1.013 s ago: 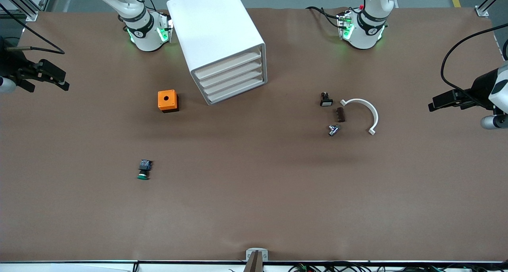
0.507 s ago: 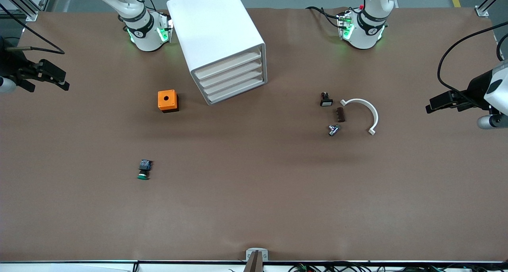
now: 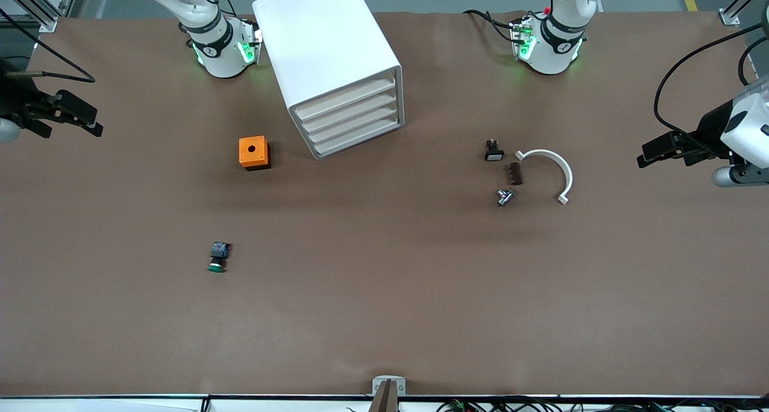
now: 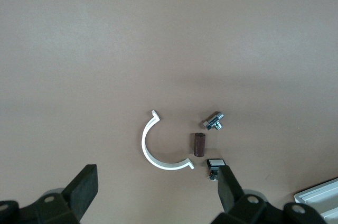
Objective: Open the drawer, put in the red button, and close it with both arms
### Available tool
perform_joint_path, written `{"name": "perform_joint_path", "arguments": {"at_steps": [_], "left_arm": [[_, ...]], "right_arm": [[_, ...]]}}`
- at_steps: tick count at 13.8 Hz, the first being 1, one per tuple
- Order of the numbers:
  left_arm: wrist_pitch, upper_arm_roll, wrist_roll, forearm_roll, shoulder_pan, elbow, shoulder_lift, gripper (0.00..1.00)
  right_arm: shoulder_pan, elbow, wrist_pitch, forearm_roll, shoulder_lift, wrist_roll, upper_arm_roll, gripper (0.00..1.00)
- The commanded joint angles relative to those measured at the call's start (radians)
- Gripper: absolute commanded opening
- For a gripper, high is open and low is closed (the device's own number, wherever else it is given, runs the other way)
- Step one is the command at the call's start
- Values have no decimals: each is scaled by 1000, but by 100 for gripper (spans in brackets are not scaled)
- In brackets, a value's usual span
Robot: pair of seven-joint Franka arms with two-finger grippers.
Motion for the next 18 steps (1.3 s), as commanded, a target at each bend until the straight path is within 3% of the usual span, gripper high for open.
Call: {"name": "perform_joint_path", "arguments": {"at_steps": [1,6,11,15,18], "left_arm": [[24,-25,17,22,17,-66,-62,100],[29,-27,19,65,20,-69,-117,100],[26,-27,22,73,13,-38,-98,100],[-29,-25,68,76,20,81,-18,100],[-32,-22,66,76,19,95,-13,100]], "right_arm": [[-16,-25,0,28,-29,12,9,100],[-16,-25,2,28,-29,9,7,100],[-17,-32,28,22,-29,8,7,100],[-17,-46,43,17,-35,9,7,100],[-17,-46,48,14,-35,8,7,100]]}}
